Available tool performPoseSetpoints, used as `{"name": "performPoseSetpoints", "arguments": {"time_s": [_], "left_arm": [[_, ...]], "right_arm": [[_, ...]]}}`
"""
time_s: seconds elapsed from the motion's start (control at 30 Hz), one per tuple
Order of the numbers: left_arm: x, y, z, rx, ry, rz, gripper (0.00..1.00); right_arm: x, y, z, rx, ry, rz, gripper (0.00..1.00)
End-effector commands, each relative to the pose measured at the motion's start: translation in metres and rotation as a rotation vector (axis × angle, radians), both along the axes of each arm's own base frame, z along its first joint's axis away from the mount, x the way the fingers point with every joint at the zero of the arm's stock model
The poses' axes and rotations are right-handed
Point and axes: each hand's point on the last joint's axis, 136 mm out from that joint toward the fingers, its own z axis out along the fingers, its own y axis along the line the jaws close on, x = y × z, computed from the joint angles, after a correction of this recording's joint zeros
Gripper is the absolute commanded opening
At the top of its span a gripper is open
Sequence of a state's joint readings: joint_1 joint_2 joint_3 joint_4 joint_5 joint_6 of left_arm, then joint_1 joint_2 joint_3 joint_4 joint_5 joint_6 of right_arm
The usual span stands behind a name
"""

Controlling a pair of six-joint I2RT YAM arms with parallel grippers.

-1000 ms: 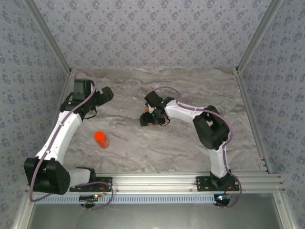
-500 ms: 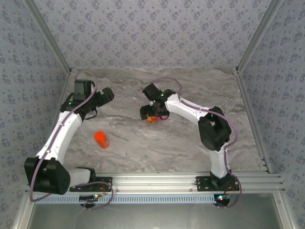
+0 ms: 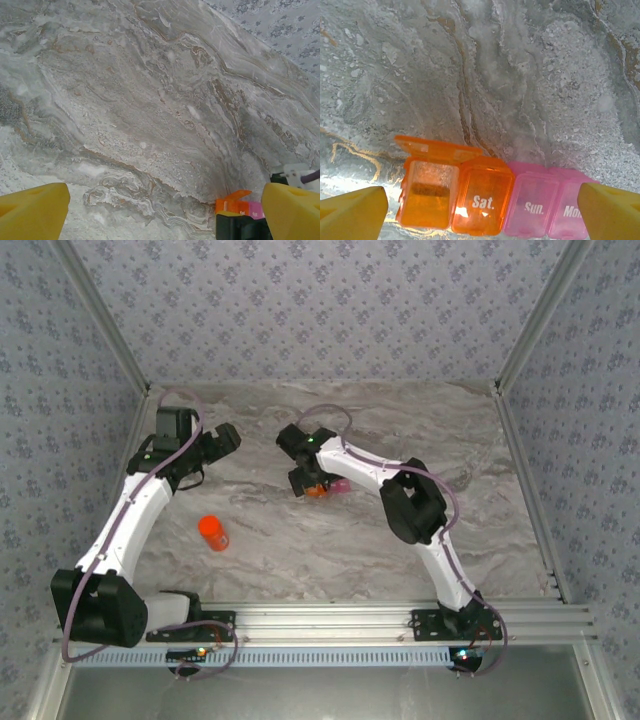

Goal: Sort the pills into containers

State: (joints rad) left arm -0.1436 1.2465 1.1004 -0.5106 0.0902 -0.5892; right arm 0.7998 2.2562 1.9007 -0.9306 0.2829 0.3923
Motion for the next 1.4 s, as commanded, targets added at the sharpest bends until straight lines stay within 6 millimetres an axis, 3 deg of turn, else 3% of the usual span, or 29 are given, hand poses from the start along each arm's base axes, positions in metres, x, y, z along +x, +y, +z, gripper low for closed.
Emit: {"name": "performPoseSetpoints", "arguments": {"time_s": [0.0,0.7,1.37], "left_arm": [[0.004,-0.001,0.000,-0.020,-0.013,0.001,0.98],[0.004,-0.004,-0.001,-0.035,-0.015,-0.005,0.98],[0.003,-0.005,-0.001,-0.042,-0.018,-0.009,0.98]], "right_arm": [[0.002,-0.010,-0.002,-0.077,-0.003,-0.003,1.00],[0.009,-0.053,-0.011,-0.067,0.015,-0.118,0.99],[0.023,-0.061,-0.004,-0.002,0.019,-0.157,0.99]]}}
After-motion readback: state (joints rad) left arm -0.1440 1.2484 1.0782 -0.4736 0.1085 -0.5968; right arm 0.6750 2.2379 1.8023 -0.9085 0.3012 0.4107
